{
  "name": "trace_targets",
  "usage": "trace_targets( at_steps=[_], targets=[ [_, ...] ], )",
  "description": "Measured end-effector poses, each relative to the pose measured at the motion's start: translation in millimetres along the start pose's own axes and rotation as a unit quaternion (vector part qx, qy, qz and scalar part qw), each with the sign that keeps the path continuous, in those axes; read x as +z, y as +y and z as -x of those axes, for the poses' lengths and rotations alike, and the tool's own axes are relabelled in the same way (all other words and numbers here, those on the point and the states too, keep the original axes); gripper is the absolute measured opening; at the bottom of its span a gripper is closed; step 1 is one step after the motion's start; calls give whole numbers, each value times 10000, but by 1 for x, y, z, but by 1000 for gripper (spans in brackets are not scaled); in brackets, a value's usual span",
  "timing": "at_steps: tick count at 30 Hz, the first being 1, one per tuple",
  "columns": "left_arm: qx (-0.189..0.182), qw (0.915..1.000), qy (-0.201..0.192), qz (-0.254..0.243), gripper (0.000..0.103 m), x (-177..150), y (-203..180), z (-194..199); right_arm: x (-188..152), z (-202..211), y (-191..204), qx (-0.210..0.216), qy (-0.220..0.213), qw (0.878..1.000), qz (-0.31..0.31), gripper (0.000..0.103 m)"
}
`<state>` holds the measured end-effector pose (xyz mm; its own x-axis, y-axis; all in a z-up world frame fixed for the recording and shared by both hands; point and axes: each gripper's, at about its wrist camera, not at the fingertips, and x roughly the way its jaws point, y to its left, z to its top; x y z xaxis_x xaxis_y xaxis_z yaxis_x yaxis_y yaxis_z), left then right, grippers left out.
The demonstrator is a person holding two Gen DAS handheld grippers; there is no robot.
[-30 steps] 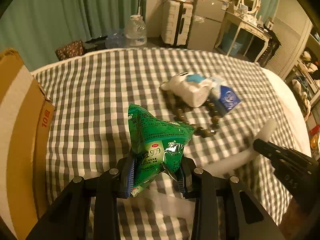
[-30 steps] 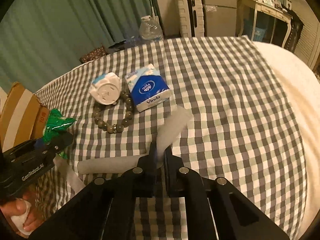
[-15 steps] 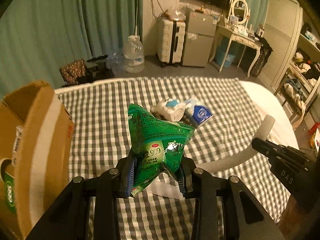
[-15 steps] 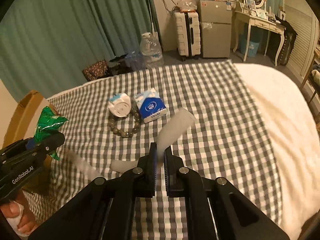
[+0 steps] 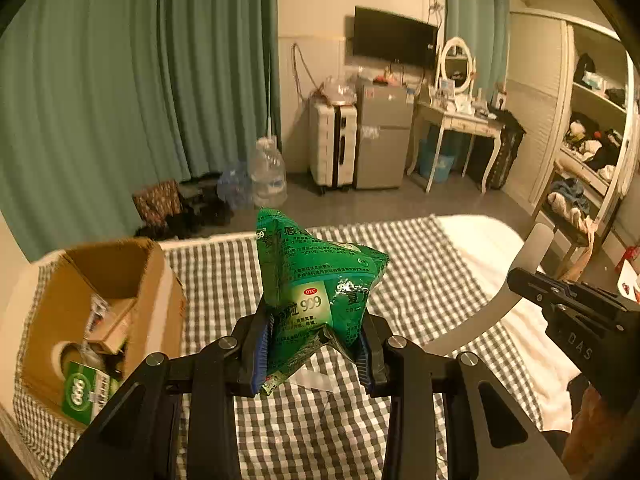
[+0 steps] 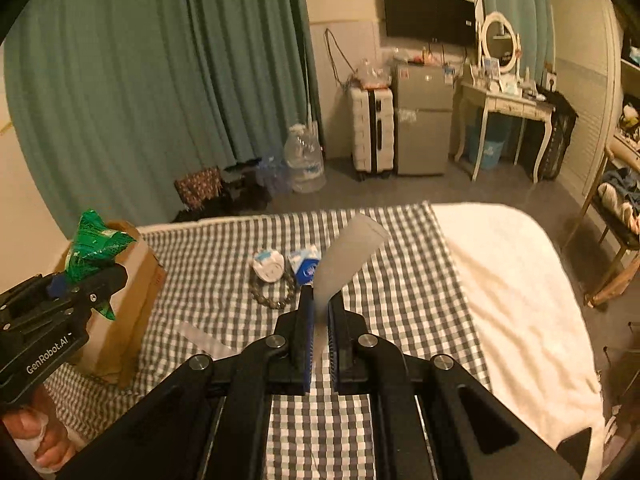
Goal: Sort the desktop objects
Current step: 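Lift the green packet and white comb and carry both over the cardboard box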
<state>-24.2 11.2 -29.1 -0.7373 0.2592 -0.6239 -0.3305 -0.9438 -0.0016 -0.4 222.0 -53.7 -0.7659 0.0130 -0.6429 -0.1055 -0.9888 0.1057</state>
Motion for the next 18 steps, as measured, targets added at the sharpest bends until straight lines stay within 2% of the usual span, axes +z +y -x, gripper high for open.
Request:
trace_targets(
  at_steps=[5, 9, 12, 15, 18],
  targets=[
    [47, 9993, -361, -35, 35, 7, -1, 38, 10, 44, 15, 31, -385, 9991, 148, 6],
    [116, 9981, -605, -62, 35, 11, 3, 64, 17, 68, 24, 52, -531, 9985, 147, 7],
    [132, 9974, -706, -46, 35, 12, 6, 77, 21, 86, 29, 203, -674, 9975, -64, 7],
    [187, 9965, -809, -87, 35, 11, 7, 88, 22, 96, 37, 176, -794, 9967, 22, 7],
    [210, 9960, -867, -43, 35, 11, 13, 96, 24, 104, 44, 339, -814, 9961, -52, 7]
  ],
)
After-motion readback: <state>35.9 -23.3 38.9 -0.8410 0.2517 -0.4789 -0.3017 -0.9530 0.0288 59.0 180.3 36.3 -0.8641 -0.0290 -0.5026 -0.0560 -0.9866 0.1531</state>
